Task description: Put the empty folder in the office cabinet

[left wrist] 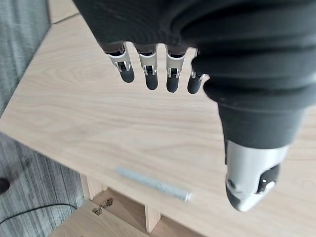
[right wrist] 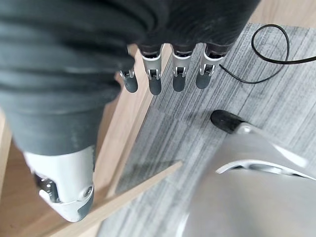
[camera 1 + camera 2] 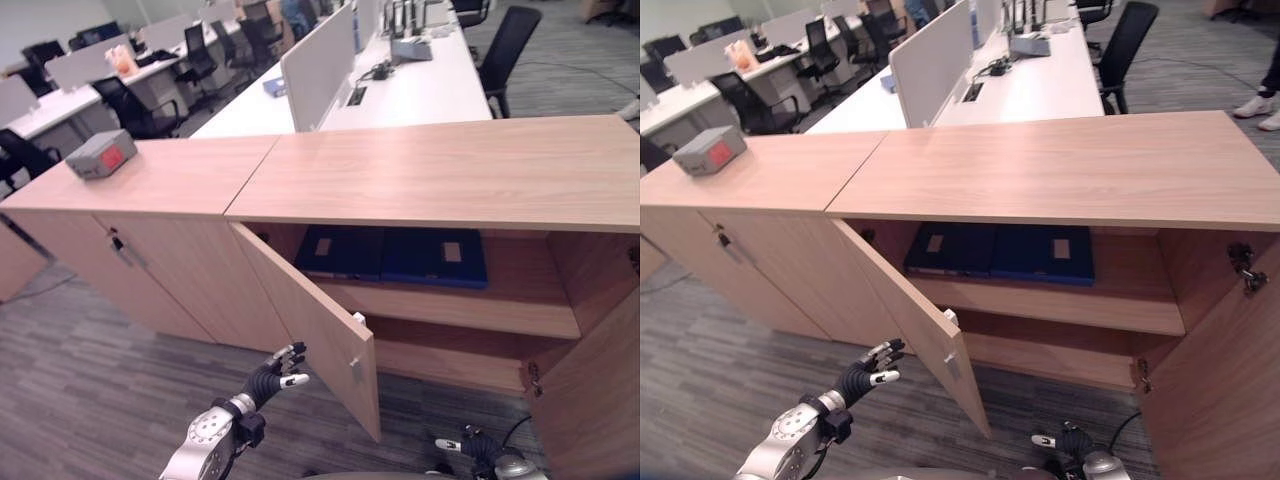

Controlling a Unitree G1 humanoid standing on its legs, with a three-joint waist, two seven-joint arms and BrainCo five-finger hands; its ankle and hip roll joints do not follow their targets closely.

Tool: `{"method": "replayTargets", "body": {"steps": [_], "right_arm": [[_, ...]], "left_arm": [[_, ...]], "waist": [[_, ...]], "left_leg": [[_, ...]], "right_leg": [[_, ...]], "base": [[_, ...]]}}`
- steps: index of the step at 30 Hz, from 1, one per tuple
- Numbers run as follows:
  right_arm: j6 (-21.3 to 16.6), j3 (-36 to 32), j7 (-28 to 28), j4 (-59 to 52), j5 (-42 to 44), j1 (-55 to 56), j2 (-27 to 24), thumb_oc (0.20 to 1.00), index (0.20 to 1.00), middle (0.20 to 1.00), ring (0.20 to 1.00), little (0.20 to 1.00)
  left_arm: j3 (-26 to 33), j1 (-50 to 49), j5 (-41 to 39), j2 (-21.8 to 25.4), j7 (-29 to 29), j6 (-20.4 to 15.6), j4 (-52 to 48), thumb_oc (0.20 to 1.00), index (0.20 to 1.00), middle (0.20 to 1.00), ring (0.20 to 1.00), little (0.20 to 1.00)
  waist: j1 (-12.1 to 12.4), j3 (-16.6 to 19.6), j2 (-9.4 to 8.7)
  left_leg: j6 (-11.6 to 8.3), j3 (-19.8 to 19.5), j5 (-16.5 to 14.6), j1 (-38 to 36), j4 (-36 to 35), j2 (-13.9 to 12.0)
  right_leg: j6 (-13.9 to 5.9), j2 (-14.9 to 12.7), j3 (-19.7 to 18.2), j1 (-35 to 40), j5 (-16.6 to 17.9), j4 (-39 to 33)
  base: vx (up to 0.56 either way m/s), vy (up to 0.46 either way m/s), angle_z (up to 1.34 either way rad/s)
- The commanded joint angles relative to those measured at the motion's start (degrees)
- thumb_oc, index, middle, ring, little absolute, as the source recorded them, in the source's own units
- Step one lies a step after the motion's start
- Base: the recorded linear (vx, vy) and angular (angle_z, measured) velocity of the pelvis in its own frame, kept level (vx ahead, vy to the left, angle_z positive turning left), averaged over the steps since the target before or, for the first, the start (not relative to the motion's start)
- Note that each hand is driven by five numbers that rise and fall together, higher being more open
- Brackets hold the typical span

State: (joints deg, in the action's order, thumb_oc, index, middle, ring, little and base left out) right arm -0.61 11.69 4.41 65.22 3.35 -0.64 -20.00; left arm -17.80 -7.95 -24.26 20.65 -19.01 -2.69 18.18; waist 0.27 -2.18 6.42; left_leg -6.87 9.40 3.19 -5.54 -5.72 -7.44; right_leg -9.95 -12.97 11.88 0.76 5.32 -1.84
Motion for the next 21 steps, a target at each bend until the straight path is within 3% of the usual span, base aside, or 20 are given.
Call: {"method": "replayTargets", "body": {"steps": [1,9,21], "right_arm": [[-1.0,2.3,0.1,-1.9,0.8,-2.0,1.9,1.000,1.000,1.000,1.000,1.000],[-0.6,3.8,0.3,-3.5,0.6,0.1,2.8,1.000,1.000,1.000,1.000,1.000],[-0.3,5.3,0.6,-1.8,0.5,0.9,2.7,1.000,1.000,1.000,1.000,1.000]], "left_arm": [[1.6,5.7,1.6,0.8,1.8,-3.9,1.1,1.000,1.000,1.000,1.000,1.000],[2.8,19.8,1.7,0.5,8.8,-5.1,12.6,1.000,1.000,1.000,1.000,1.000],[2.4,39.1,-2.2,2.2,13.0,-5.3,28.7,1.000,1.000,1.000,1.000,1.000]], "waist": [[-1.1,-0.4,-2.88],[-4.4,1.3,-4.77],[-8.7,2.6,-6.13]], "left_leg": [[0.57,0.3,-3.1,-2.1,0.8,2.1],[1.23,1.8,-4.1,-3.3,0.7,2.4],[1.75,5.3,-5.2,-5.0,0.7,3.0]], "right_leg": [[-0.62,1.3,3.4,7.2,-5.3,-2.9],[-1.14,0.7,1.2,6.8,-4.6,-1.8],[-2.51,-0.1,-2.0,4.9,-3.2,-0.5]], "base": [[0.04,0.017,-0.15],[0.04,0.022,-0.07],[0.02,0.017,-0.13]]}}
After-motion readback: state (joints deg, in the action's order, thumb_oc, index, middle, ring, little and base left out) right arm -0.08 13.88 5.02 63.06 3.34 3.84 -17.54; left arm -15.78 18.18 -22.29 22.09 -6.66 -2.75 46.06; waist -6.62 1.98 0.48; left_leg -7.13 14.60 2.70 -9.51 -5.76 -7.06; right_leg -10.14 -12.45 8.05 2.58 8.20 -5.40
